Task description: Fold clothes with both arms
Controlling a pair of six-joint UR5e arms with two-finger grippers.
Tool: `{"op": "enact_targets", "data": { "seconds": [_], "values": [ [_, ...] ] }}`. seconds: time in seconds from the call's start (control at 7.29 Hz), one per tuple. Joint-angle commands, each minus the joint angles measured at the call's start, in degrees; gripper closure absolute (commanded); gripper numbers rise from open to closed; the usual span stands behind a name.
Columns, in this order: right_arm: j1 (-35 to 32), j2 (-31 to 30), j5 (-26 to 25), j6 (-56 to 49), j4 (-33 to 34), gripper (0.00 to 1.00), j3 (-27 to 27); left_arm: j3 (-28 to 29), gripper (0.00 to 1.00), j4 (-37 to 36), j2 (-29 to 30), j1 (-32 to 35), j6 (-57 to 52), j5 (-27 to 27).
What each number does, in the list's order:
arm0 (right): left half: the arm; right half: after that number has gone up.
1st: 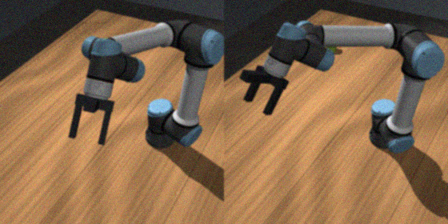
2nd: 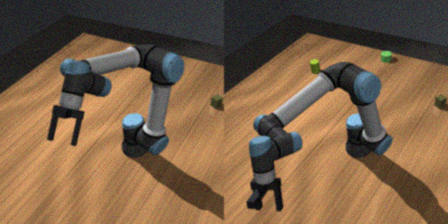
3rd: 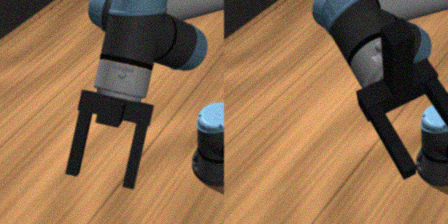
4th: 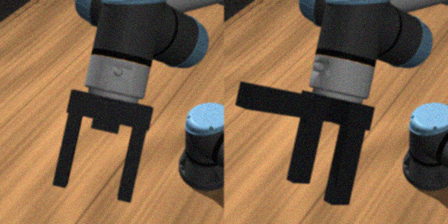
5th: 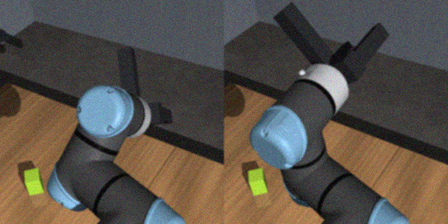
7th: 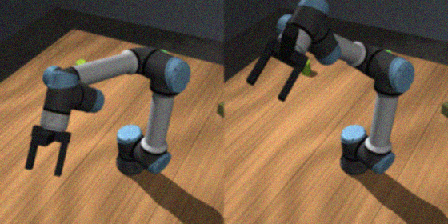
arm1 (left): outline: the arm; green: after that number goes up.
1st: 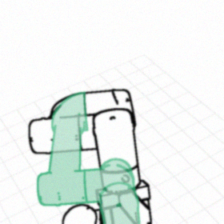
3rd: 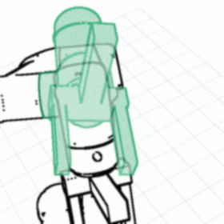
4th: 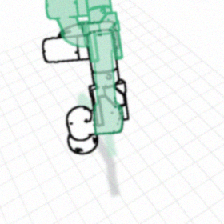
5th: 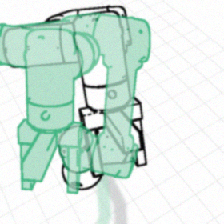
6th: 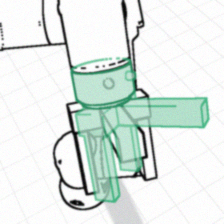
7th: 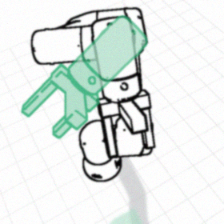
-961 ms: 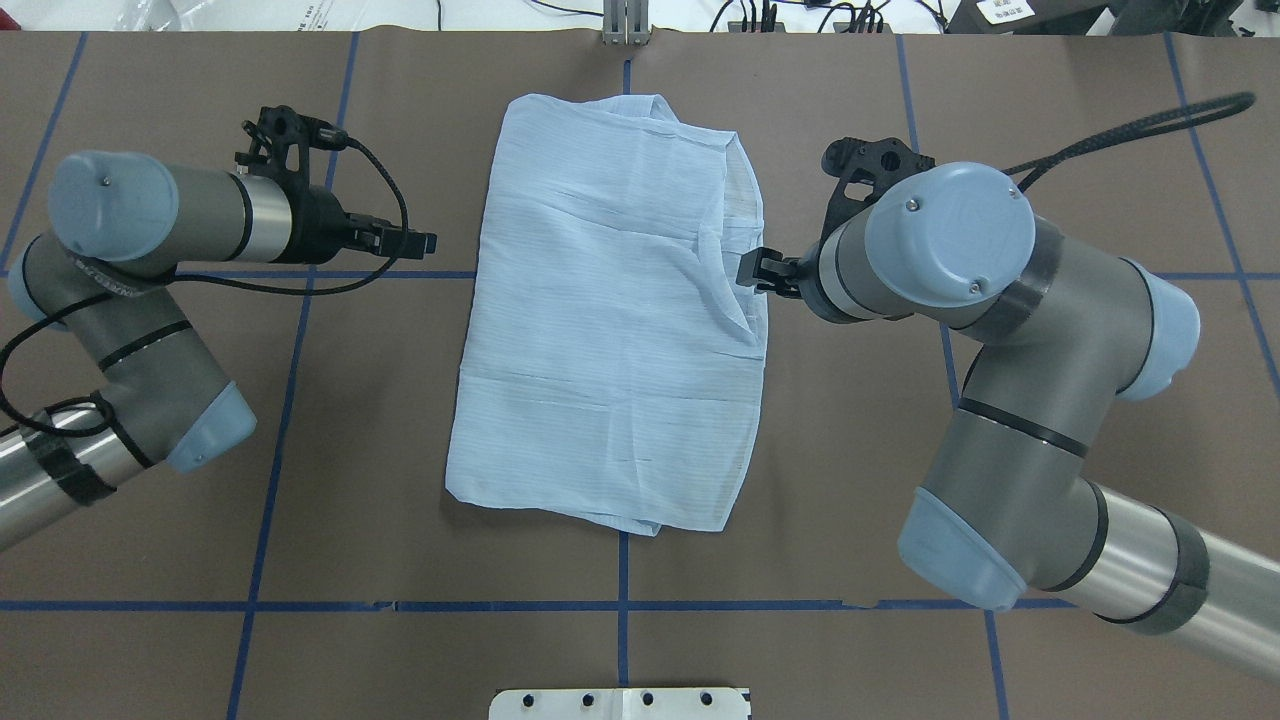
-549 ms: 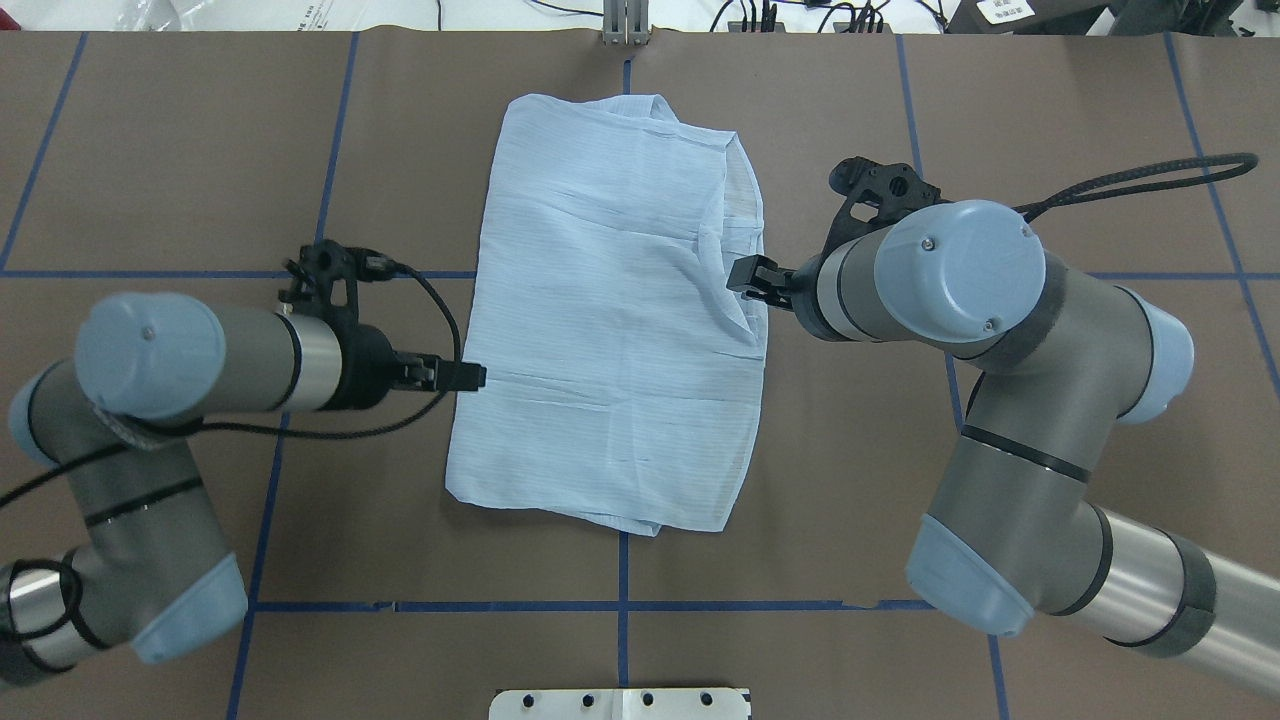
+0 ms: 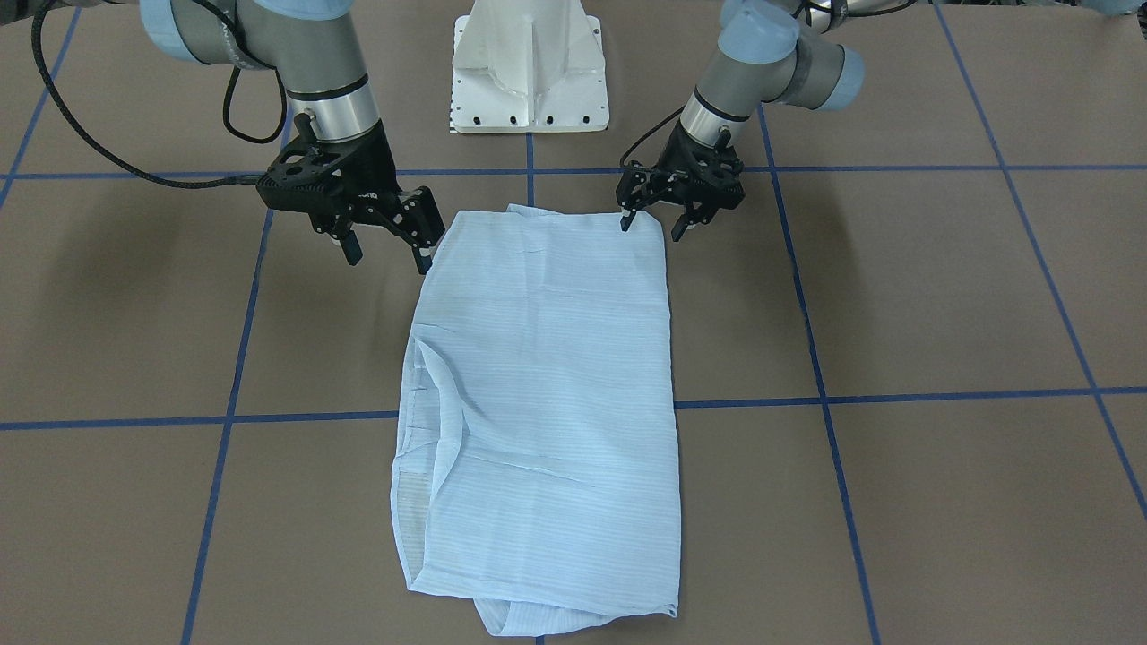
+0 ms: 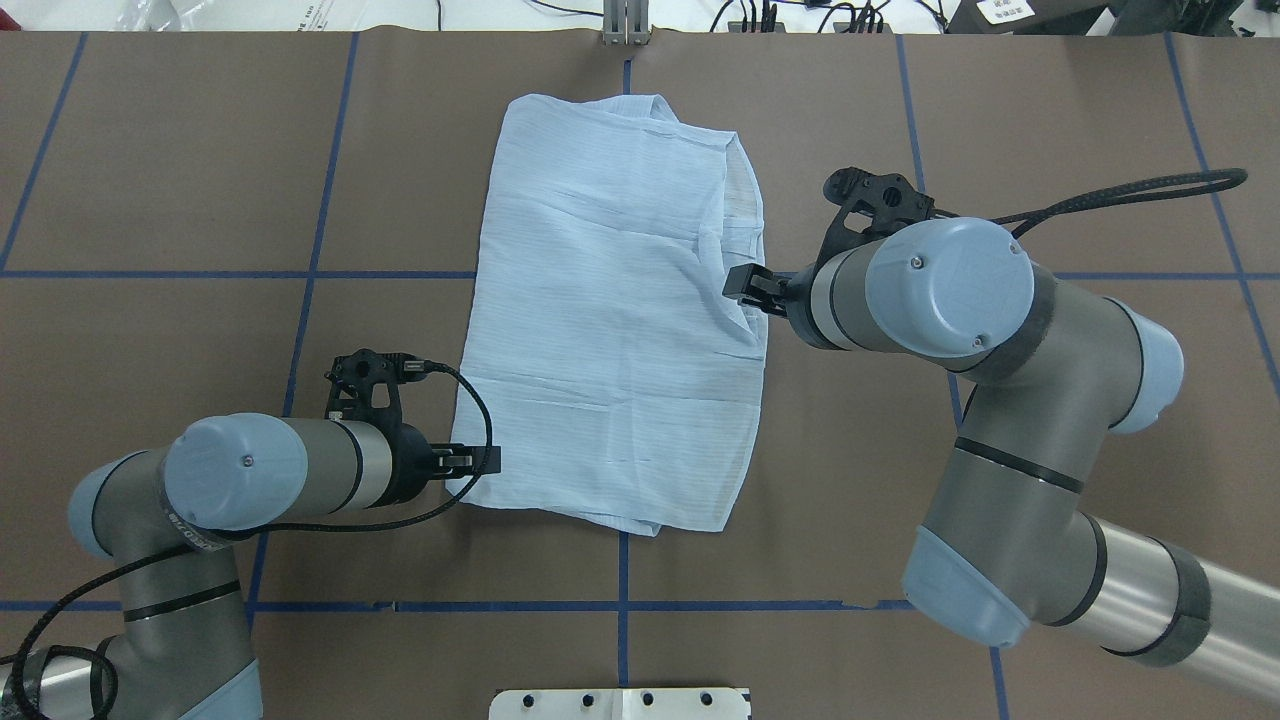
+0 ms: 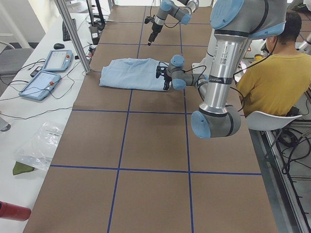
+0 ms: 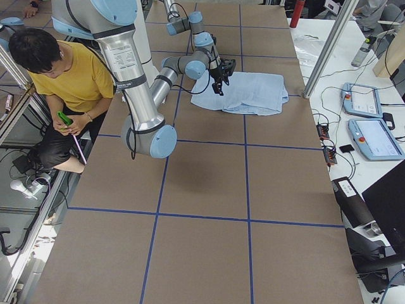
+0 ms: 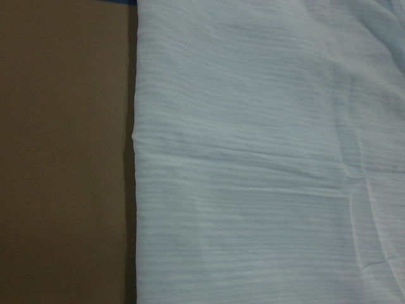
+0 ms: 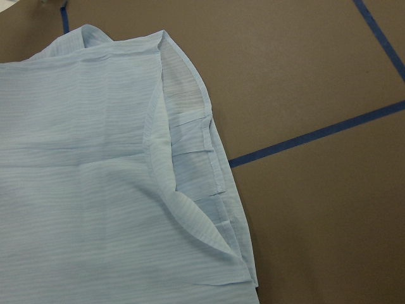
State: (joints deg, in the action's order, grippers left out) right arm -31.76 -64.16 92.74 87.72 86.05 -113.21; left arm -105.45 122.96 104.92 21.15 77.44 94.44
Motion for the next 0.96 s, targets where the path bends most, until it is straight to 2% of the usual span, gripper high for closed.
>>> {"op": "enact_targets", "data": {
  "seconds": [0.0,0.14,0.41,0.55,0.69,0.82],
  "values": [
    [0.12,0.0,-0.1,-0.01,0.0,0.0,0.01,1.03,0.18,-0.18,0.02,-0.32,0.43,-0.05],
    [0.12,0.0,-0.1,-0.01,0.0,0.0,0.1,1.03,0.2,-0.18,0.03,-0.5,0.43,-0.05],
    [0.29,0.0,-0.19,-0.01,0.0,0.0,0.18,1.03,0.35,-0.18,0.03,-1.37,0.43,-0.22],
    [0.38,-0.26,-0.62,-0.01,0.0,0.0,0.27,1.03,0.52,-0.18,0.11,-1.46,0.43,-0.22],
    [0.55,-0.61,-0.8,-0.01,0.0,0.0,0.27,1.03,0.63,-0.18,0.11,-1.64,0.43,-0.22],
    [0.56,-0.7,-0.8,-0.01,0.0,0.0,0.27,1.03,0.63,-0.18,0.2,-2.42,0.43,-0.22]
  ]
}}
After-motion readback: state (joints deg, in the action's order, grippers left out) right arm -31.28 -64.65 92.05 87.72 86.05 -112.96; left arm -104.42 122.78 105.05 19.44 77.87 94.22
